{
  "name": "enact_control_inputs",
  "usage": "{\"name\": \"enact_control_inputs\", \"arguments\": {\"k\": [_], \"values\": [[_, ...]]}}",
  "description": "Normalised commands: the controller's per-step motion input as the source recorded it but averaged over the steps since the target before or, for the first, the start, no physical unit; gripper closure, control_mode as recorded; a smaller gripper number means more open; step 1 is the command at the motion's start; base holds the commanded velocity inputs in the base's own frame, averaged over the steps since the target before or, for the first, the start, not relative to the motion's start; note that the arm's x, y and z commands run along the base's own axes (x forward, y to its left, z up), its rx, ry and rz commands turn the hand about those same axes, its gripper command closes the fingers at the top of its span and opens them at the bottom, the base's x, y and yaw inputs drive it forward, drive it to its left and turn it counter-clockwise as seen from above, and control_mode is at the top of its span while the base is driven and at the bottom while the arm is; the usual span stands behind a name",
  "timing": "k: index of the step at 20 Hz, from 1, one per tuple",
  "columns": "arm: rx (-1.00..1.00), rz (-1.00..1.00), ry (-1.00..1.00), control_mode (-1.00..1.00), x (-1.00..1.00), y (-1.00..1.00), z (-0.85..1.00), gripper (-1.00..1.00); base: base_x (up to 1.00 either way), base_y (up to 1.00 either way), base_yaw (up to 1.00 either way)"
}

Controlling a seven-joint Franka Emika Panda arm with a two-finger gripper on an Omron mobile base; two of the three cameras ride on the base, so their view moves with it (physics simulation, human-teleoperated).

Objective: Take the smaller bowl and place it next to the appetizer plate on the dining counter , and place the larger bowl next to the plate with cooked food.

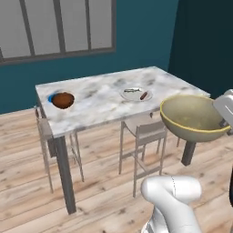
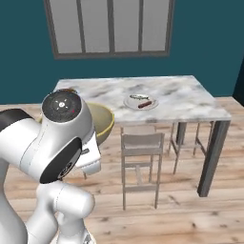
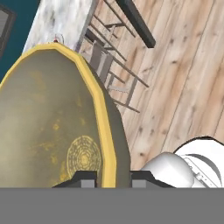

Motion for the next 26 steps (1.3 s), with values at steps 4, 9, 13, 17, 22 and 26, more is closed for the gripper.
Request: {"name": "enact_control_inputs", "arguments": {"k": [4, 9, 13, 17, 22, 26], "values": [[0.0, 0.0, 0.0, 1.0, 0.0, 0.0, 0.0, 1.0, 0.88, -1.0, 0.32], [0.0, 0.0, 0.0, 1.0, 0.0, 0.0, 0.0, 1.0, 0.79, -0.99, 0.35], [0.0, 0.0, 0.0, 1.0, 0.0, 0.0, 0.0, 1.0, 0.73, -0.95, 0.31], [0.0, 0.0, 0.0, 1.0, 0.0, 0.0, 0.0, 1.0, 0.59, -0.57, 0.18], [0.0, 0.0, 0.0, 1.0, 0.0, 0.0, 0.0, 1.0, 0.83, 0.0, 0.0], [0.0, 0.0, 0.0, 1.0, 0.0, 0.0, 0.0, 1.0, 0.67, -0.04, 0.0]]}}
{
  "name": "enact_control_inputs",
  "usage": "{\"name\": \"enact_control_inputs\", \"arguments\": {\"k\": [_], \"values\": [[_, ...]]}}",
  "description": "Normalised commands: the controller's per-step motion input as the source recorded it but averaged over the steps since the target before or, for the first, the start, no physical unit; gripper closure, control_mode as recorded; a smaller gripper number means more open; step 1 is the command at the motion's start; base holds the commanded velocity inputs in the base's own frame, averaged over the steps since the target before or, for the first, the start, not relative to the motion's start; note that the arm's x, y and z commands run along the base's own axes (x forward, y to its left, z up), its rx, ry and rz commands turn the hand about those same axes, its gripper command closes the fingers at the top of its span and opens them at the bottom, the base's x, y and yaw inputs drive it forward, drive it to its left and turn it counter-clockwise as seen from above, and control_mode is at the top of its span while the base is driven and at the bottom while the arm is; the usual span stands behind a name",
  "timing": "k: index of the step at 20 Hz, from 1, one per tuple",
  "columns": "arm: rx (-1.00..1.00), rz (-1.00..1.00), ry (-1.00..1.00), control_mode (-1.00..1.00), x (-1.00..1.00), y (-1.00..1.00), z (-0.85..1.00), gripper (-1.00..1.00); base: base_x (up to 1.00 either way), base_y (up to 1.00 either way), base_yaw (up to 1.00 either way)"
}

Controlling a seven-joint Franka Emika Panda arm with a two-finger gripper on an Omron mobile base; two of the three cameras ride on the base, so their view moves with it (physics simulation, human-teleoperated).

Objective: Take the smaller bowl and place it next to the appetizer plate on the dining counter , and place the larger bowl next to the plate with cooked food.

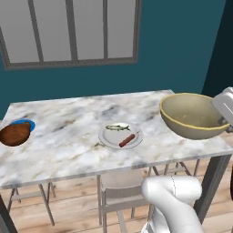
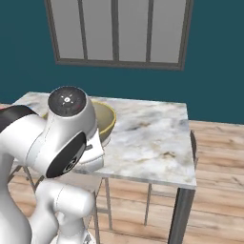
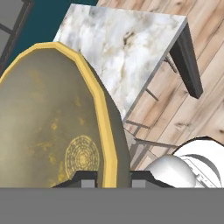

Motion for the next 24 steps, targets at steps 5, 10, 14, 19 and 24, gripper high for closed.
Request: {"name": "enact_control_inputs", "arguments": {"k": [5, 10, 14, 19, 24], "values": [[0.0, 0.0, 0.0, 1.0, 0.0, 0.0, 0.0, 1.0, 0.56, -0.21, 0.05], [0.0, 0.0, 0.0, 1.0, 0.0, 0.0, 0.0, 1.0, 0.43, -0.22, 0.21], [0.07, 0.1, 0.04, -1.0, 0.44, -0.29, -0.08, 1.0, 0.33, -0.12, 0.09], [0.05, 0.08, 0.04, -1.0, 0.96, -0.55, -0.29, 1.0, 0.0, 0.0, 0.0], [0.0, 0.0, 0.05, -1.0, 0.78, -0.15, -0.44, 1.0, 0.0, 0.0, 0.0]]}}
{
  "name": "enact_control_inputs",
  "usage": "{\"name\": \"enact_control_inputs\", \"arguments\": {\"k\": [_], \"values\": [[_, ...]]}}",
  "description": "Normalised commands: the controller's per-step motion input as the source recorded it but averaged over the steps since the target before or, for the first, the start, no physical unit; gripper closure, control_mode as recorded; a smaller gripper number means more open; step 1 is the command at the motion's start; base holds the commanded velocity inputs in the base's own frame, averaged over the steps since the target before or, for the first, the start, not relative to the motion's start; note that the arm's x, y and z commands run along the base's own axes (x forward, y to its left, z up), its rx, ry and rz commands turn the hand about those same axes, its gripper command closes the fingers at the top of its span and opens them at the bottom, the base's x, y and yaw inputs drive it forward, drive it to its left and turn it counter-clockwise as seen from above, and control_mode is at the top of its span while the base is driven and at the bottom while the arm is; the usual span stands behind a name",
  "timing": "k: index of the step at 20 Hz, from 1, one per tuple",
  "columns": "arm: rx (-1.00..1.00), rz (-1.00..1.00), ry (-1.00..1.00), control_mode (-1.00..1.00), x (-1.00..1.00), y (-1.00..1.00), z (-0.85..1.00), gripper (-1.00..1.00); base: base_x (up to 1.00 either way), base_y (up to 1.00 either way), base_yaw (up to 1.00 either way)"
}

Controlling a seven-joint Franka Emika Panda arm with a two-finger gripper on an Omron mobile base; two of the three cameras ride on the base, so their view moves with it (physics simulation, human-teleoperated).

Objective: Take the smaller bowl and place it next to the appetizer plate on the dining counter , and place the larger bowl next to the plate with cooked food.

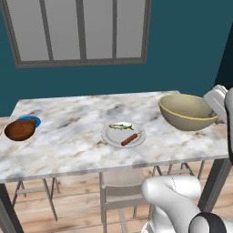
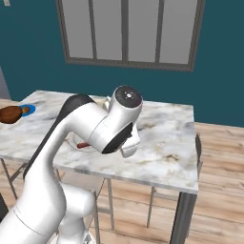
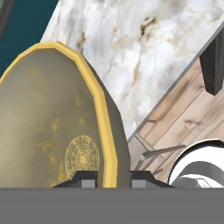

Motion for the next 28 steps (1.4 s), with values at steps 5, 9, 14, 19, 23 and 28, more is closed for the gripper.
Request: {"name": "enact_control_inputs", "arguments": {"k": [5, 9, 14, 19, 23, 28], "values": [[0.0, 0.0, -0.06, -1.0, 0.63, -0.01, -0.59, 1.0, 0.0, 0.0, 0.0], [0.0, 0.0, -0.26, -1.0, 0.42, -0.04, -0.52, 1.0, 0.0, 0.0, 0.0], [0.0, 0.0, -0.05, -1.0, 0.73, -0.02, -0.61, 1.0, 0.0, 0.0, 0.0], [0.03, 0.0, 0.17, -1.0, 0.77, -0.17, -0.37, 1.0, 0.0, 0.0, 0.0], [0.05, 0.04, 0.04, -1.0, 0.56, -0.33, -0.25, 1.0, 0.0, 0.0, 0.0], [0.03, 0.06, 0.0, -1.0, 0.47, -0.3, -0.27, 1.0, 0.0, 0.0, 0.0]]}}
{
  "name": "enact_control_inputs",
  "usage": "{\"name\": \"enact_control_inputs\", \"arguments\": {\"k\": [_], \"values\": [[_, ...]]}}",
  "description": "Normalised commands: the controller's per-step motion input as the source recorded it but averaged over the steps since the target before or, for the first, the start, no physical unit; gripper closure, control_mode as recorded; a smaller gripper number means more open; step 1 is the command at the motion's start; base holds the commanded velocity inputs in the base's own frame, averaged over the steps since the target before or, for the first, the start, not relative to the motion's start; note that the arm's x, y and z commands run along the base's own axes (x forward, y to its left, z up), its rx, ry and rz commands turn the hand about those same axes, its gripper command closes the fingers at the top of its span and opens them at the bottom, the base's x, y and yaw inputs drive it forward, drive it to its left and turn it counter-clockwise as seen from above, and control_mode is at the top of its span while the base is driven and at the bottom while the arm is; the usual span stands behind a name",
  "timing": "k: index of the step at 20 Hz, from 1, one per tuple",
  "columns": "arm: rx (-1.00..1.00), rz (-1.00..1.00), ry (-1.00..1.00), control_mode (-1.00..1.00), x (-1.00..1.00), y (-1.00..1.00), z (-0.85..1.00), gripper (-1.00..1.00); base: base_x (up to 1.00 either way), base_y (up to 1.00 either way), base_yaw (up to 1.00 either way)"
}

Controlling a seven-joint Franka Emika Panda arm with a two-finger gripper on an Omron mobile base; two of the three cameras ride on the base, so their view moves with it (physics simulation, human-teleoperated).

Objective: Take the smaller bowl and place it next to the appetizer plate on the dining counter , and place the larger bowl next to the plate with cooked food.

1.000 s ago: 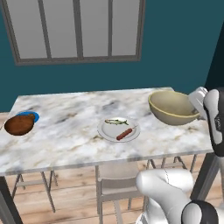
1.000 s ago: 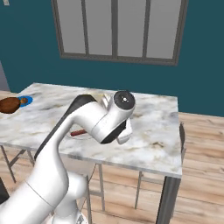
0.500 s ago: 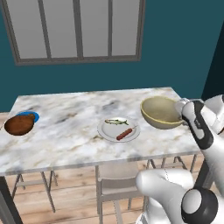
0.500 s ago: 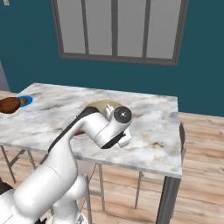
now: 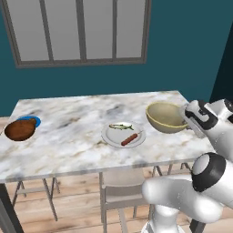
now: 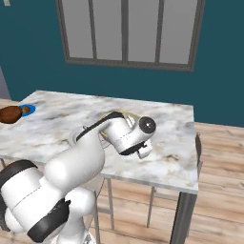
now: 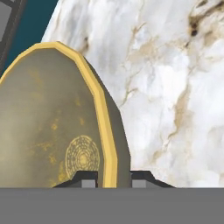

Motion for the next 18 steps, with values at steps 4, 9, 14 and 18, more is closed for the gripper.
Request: {"name": "enact_control_inputs", "arguments": {"k": [4, 9, 14, 18], "values": [[0.0, 0.06, 0.0, -1.0, 0.48, -0.21, -0.32, 1.0, 0.0, 0.0, 0.0], [0.0, 0.04, 0.0, -1.0, 0.38, -0.11, -0.28, 1.0, 0.0, 0.0, 0.0], [0.0, 0.0, 0.0, -1.0, 0.03, 0.0, -0.1, 1.0, 0.0, 0.0, 0.0], [0.0, 0.0, 0.0, -1.0, 0.0, 0.0, -0.12, 1.0, 0.0, 0.0, 0.0]]}}
